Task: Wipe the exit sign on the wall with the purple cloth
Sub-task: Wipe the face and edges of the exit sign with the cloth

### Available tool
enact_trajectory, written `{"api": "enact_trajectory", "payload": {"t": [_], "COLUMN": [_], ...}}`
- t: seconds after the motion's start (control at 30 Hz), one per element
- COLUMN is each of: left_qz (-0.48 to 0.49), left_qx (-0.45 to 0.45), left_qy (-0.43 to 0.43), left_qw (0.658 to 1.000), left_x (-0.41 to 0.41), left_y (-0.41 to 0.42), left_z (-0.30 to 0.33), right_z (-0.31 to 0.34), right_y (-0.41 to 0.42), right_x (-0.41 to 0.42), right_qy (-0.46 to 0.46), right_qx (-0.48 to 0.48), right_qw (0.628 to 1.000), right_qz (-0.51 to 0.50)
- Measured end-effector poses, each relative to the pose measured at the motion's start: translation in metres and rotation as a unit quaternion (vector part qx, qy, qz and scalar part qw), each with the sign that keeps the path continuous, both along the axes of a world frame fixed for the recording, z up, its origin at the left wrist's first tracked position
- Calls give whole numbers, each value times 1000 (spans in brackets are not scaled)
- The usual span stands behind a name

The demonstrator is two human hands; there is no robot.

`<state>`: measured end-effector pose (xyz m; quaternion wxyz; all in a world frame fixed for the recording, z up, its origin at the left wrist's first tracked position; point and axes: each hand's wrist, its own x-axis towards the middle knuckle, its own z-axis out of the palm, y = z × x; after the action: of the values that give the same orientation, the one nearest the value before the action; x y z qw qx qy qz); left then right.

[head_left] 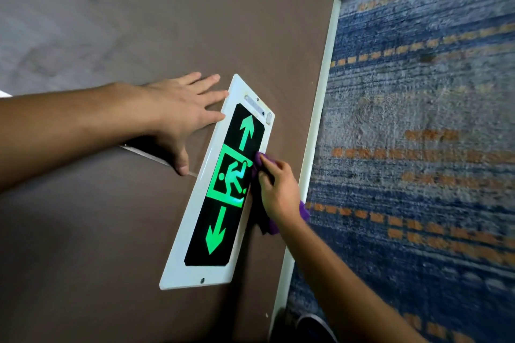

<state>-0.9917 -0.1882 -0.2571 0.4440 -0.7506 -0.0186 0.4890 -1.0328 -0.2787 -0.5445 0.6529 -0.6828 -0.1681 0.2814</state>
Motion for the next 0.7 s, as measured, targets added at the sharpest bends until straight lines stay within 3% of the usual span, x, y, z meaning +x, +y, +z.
{"api": "enact_trajectory", "payload": {"t": [0.17,0.4,0.7], "left_qz": [6,-5,-5], "left_qx": [14,-13,0], "left_qy": [3,-45,-36], "left_qw": [1000,999,999], "left_x": [-4,-13,-24], "left_y": [-4,-9,-15], "left_z": [-1,-3,-2], "right_z": [-4,-8,-9], "right_y": [-34,-45,-67], "right_x": [-79,-70,-118], "right_qy": [42,10,-14], "right_qx": [30,20,22], "right_qw": [999,999,998], "right_qz": [-11,31,59]}}
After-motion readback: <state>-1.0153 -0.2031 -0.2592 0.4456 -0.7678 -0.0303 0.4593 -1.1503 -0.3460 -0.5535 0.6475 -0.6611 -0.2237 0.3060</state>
